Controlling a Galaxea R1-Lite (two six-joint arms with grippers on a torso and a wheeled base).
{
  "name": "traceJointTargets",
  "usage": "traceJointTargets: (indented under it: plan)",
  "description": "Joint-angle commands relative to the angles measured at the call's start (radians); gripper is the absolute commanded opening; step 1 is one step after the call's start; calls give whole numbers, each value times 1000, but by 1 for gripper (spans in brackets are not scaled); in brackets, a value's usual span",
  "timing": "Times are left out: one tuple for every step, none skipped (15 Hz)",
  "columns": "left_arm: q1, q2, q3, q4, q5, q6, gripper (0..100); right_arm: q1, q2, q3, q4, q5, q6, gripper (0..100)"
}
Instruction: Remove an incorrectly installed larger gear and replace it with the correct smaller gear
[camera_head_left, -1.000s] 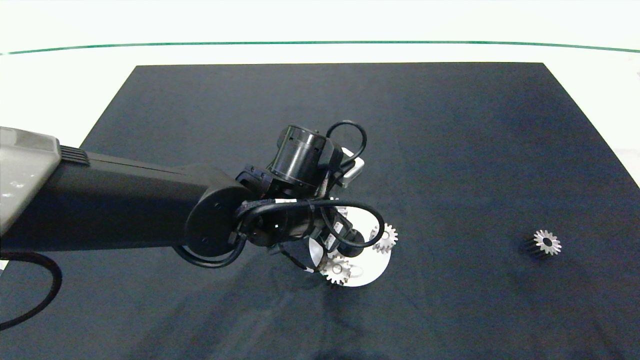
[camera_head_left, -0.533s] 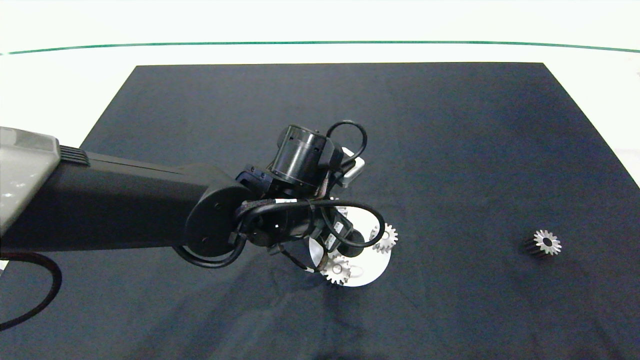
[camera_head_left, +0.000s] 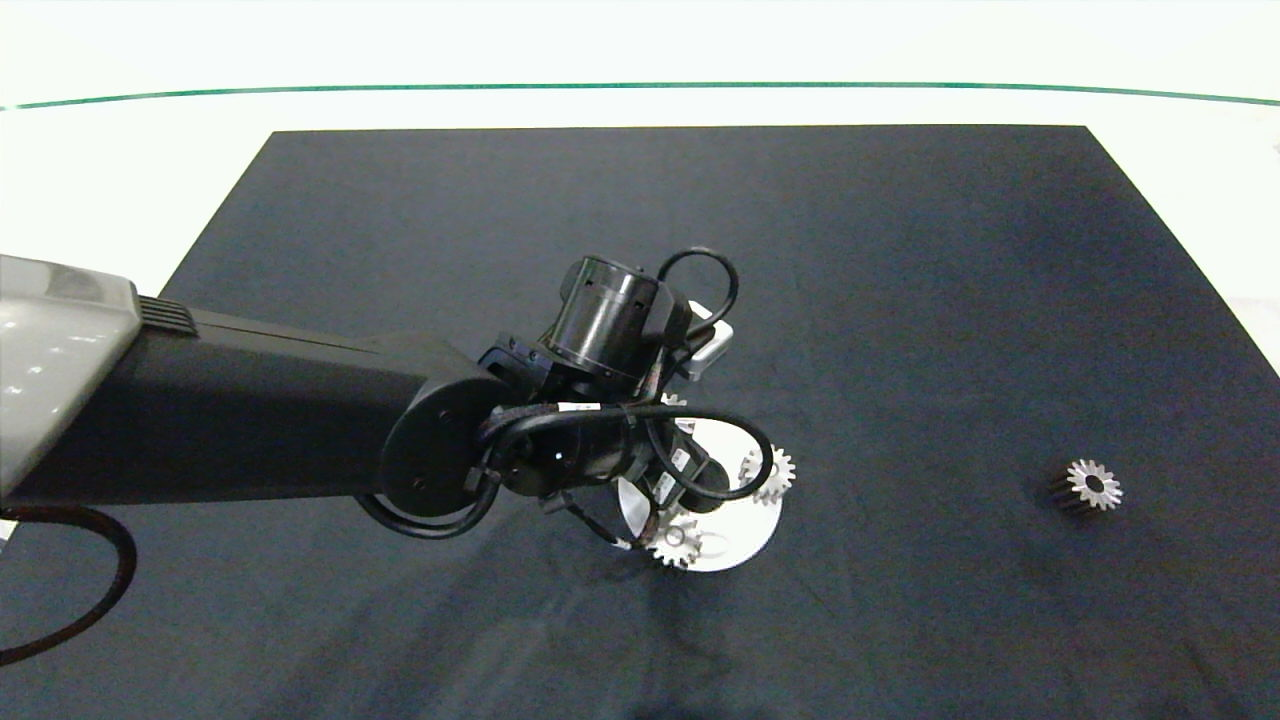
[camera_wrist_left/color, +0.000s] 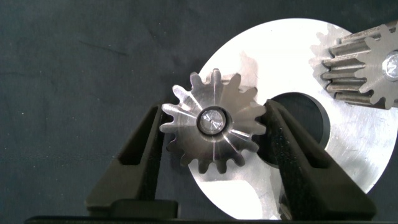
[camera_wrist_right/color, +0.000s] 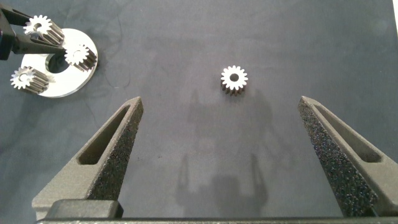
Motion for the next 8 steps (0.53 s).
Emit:
traceJointTargets:
  plan:
    - [0,4,-13,0,3,-5,53,0,1,0,1,0,0,100]
    - [2,5,-16,0,3,-5,51,0,1,0,1,0,0,100]
    - [2,9,-16,-3,3,-6,50,0,1,0,1,0,0,100]
    - [2,9,-16,-3,3,-10,47,0,1,0,1,0,0,100]
    - [2,9,-16,-3,3,-10,45,0,1,0,1,0,0,100]
    - [2,7,-16,-3,3,-10,44,0,1,0,1,0,0,100]
    - [0,7,-16,-3,3,-10,41,0,1,0,1,0,0,100]
    - [-1,7,-16,-3,3,-10,39,0,1,0,1,0,0,100]
